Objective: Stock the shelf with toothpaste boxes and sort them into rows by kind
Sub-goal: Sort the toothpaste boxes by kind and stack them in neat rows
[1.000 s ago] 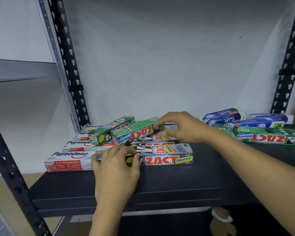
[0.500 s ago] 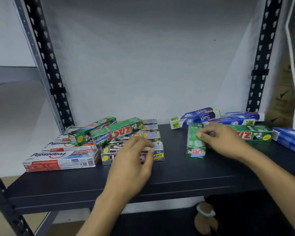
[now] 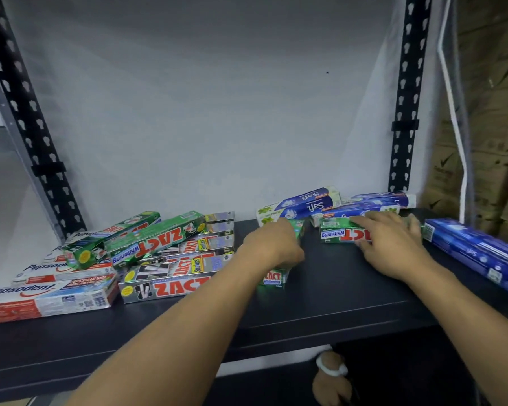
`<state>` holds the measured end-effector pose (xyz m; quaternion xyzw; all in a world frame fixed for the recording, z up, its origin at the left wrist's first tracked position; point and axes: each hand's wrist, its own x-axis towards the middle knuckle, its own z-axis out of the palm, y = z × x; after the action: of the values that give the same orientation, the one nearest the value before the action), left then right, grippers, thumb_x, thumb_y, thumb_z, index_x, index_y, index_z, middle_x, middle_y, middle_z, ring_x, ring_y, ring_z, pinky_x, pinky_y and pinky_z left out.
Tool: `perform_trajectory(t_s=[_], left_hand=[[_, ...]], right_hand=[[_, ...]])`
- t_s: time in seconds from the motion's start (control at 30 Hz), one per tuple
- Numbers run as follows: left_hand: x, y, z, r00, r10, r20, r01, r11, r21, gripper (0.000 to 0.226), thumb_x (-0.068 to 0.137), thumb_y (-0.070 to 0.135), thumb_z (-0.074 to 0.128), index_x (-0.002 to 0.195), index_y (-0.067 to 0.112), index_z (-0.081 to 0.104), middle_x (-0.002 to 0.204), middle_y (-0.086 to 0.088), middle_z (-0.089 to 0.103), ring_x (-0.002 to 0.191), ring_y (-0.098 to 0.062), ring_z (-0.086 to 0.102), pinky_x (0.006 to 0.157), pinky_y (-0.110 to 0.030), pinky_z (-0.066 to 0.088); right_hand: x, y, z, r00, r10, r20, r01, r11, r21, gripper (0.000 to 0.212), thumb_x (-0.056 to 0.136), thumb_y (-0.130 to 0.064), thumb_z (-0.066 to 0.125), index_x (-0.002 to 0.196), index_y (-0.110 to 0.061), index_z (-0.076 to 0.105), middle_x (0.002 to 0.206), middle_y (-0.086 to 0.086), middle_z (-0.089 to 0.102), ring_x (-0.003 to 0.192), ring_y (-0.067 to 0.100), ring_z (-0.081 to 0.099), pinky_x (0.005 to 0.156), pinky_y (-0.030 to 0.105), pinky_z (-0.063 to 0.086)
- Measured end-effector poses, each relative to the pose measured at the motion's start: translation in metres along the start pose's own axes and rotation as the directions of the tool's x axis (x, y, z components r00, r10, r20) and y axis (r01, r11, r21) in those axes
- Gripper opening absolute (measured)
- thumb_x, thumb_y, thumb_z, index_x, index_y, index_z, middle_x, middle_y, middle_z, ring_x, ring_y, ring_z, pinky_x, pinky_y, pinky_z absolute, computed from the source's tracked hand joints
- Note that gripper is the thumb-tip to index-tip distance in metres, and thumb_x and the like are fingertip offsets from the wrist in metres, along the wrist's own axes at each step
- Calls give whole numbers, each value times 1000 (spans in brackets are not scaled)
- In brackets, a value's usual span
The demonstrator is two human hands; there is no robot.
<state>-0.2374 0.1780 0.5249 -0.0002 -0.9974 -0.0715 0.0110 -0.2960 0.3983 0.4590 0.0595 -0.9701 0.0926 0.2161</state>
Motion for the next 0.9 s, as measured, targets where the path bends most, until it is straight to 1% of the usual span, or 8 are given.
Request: perform_trajectory(t_s=[0.07, 0.17, 0.3, 0.4, 0.57, 0.7, 0.83, 0.9], left_hand=[[2, -2, 0, 1000, 13, -14, -14, 998, -67, 49, 88, 29, 61, 132, 13, 46, 130, -9, 57, 108, -27, 59, 89, -38, 53], [-2, -9, -6, 996, 24, -85, -41, 979, -199, 44, 87, 28, 63, 130, 19, 55, 129, -7, 60, 105, -26, 62, 88, -33, 53], [-19, -29, -34, 963, 36, -265, -119, 945, -304, 51, 87, 31, 67, 137, 32, 55, 118, -2, 62, 90, -20, 59, 69, -22, 42], [-40, -62, -57, 936, 23, -351, -144, 935, -323, 46, 91, 33, 68, 135, 38, 56, 107, 4, 59, 79, -16, 62, 57, -17, 45], [-69, -137, -59, 916, 0, -400, -71, 984, -163, 46, 91, 36, 70, 136, 35, 59, 117, -1, 66, 82, -13, 59, 71, -28, 44], [-79, -184, -47, 912, 1, -410, -44, 995, -94, 47, 92, 37, 68, 137, 36, 59, 131, -1, 63, 106, -18, 59, 88, -35, 48], [-80, -206, -33, 903, 62, -426, -82, 996, -29, 39, 92, 39, 66, 131, 39, 63, 129, 6, 66, 99, -12, 58, 84, -33, 47], [-80, -210, -28, 889, 95, -448, -105, 995, 4, 37, 93, 41, 64, 130, 37, 64, 130, 9, 65, 108, -13, 60, 90, -34, 49]], right_hand=[[-2, -3, -2, 999, -40, -33, 40, 999, 1, 50, 98, -40, 54, 145, -45, 41, 151, -9, 43, 140, 19, 33, 115, 54, 18], [-5, -2, -3, 994, -93, -51, 93, 996, -17, 48, 98, -42, 53, 144, -47, 42, 147, -12, 45, 136, 18, 37, 109, 50, 23], [-5, -6, -5, 988, -145, -46, 143, 989, -40, 48, 98, -49, 50, 145, -49, 40, 146, -14, 45, 134, 16, 37, 107, 47, 25], [-9, -8, -6, 979, -199, -38, 198, 980, -37, 48, 98, -51, 50, 145, -51, 39, 146, -16, 43, 134, 15, 36, 108, 44, 24], [-12, -18, -6, 962, -272, -27, 272, 962, -9, 49, 97, -53, 50, 145, -53, 38, 149, -18, 42, 134, 13, 37, 107, 42, 23], [-13, -35, -4, 960, -279, -29, 279, 960, -8, 49, 99, -50, 49, 146, -51, 36, 151, -16, 40, 137, 13, 35, 108, 42, 23], [-13, -58, 0, 955, -296, -9, 296, 954, 49, 49, 100, -43, 52, 146, -48, 36, 152, -14, 41, 140, 13, 35, 111, 46, 22], [-13, -68, 1, 953, -303, -24, 304, 949, 81, 48, 99, -40, 54, 144, -47, 39, 149, -15, 43, 138, 12, 37, 109, 45, 22]])
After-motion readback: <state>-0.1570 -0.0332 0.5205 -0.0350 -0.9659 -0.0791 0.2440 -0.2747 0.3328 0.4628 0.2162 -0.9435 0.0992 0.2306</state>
